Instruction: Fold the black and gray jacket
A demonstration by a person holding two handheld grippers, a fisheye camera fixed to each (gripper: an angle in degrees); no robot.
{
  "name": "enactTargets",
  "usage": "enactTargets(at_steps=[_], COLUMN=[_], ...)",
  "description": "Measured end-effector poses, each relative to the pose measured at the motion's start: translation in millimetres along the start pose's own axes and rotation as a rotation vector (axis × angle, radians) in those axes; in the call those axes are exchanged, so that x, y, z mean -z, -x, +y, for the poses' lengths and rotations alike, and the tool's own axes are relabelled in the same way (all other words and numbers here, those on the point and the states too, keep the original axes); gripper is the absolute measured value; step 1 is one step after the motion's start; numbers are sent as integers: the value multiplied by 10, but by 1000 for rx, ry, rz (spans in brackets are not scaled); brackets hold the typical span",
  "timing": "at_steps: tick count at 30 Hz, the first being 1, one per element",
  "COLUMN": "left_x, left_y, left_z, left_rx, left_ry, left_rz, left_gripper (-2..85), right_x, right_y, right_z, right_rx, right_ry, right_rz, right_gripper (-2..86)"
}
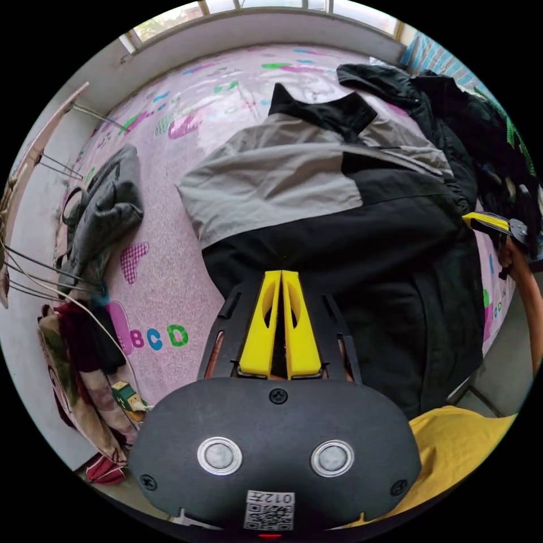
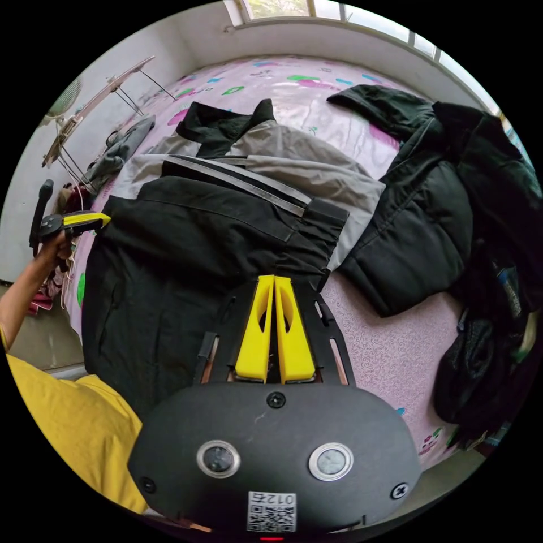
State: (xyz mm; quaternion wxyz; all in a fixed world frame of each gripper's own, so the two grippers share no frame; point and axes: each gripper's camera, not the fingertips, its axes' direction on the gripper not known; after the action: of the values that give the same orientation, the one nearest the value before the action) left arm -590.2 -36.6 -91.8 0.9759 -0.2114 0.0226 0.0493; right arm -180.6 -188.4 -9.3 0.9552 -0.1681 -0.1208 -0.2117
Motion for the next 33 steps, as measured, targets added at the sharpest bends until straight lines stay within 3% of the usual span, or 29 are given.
enactTargets(at_steps=[6, 10, 14, 18, 25, 33], left_x=[-149, 73, 397, 347, -181, 16], left_y=[66, 331, 531, 430, 402, 613], left_z=[-13, 134, 565, 903, 1073, 1305], left_rx=[-27, 92, 129, 106, 146, 228], left_ry=[32, 4, -56, -50, 118, 79], left_rz=[1, 33, 69, 121, -12, -25], left_gripper=[-2, -2, -2, -1, -2, -1], right_x=[-132, 41, 423, 309, -36, 113], right_y=[108, 139, 322, 441, 435, 340], right_z=[-58, 26, 491, 999, 1389, 1705], right_rx=[33, 6, 51, 36, -1, -19], right_ry=[65, 48, -39, 10, 98, 120], right_rz=[46, 44, 60, -20, 34, 102], right_gripper=[0, 0, 0, 0, 0, 4])
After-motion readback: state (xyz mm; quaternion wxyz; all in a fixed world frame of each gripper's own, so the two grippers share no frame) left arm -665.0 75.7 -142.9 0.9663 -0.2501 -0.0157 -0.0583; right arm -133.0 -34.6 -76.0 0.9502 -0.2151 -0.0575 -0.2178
